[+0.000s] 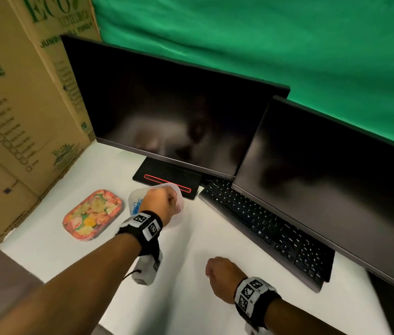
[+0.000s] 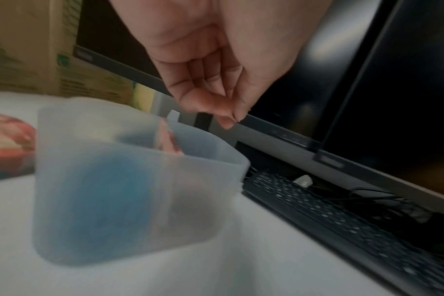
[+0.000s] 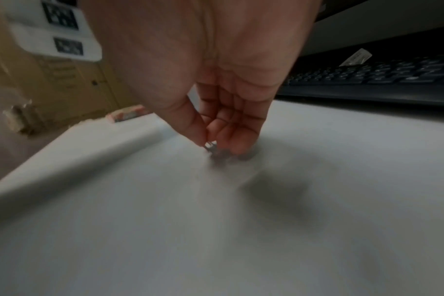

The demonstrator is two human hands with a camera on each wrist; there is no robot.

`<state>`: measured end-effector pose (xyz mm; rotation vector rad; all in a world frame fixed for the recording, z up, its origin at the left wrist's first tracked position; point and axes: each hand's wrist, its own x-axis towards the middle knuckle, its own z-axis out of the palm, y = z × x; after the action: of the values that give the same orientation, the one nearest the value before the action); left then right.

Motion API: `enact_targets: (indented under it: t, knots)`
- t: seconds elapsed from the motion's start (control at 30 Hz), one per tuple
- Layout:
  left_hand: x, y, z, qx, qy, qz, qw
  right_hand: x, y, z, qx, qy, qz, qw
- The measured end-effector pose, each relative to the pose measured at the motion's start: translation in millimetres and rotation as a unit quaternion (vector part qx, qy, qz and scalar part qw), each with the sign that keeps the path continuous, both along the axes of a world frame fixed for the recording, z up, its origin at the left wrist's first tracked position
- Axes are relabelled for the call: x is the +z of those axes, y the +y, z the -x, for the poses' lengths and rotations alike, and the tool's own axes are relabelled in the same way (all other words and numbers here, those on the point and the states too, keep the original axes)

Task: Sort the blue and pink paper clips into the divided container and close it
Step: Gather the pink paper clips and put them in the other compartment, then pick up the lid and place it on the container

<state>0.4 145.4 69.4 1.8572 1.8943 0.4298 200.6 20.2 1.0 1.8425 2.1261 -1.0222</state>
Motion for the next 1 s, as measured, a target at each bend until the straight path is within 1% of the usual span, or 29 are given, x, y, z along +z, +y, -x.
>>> enact_targets:
  t: [0.07, 0.13, 0.2, 0.27, 0.3, 0.37, 0.43, 0.47, 0.53, 0.63, 0.7, 0.8, 0.93, 1.0]
  knots:
    - [-1, 9, 10, -0.007, 0.016, 0.003, 1.0, 10, 18, 10, -0.041, 0.047, -0.029, 0.998]
    - [-3, 7, 18, -0.008, 0.01, 0.001, 1.0, 25, 41, 23, -0.095, 0.101, -0.063, 0.988]
    - [-6, 4, 29, 0.016, -0.032, -0.013, 0.999, 42, 68, 38, -0.133, 0.133, -0.104, 0.977]
    - [-8, 1, 46, 0.055, -0.09, -0.036, 0.994, 55, 97, 52, -0.151, 0.154, -0.143, 0.966]
    - [-11, 0, 57, 0.073, -0.1, -0.049, 0.991, 61, 109, 59, -0.16, 0.164, -0.154, 0.961]
    - [-18, -1, 87, 0.096, -0.076, -0.066, 0.99, 67, 130, 71, -0.17, 0.179, -0.162, 0.955]
    - [-27, -4, 119, 0.12, -0.031, -0.049, 0.991, 69, 143, 81, -0.168, 0.175, -0.158, 0.957]
    - [-32, -5, 134, 0.136, -0.004, -0.023, 0.99, 67, 148, 84, -0.168, 0.17, -0.152, 0.959]
    - [-41, -8, 157, 0.159, 0.058, 0.057, 0.984, 64, 154, 90, -0.159, 0.143, -0.137, 0.967]
    - [-56, -10, 175, 0.139, 0.143, 0.165, 0.966, 65, 156, 90, -0.143, 0.105, -0.144, 0.974]
    - [-64, -12, 181, 0.126, 0.175, 0.195, 0.957, 68, 156, 88, -0.13, 0.09, -0.152, 0.976]
    - [-71, -11, 191, 0.125, 0.164, 0.205, 0.957, 71, 156, 86, -0.109, 0.088, -0.156, 0.978]
    - [-68, -10, 202, 0.117, 0.165, 0.217, 0.955, 75, 158, 87, -0.091, 0.077, -0.159, 0.98]
    - [-64, -11, 204, 0.124, 0.137, 0.215, 0.959, 77, 159, 87, -0.089, 0.087, -0.156, 0.98]
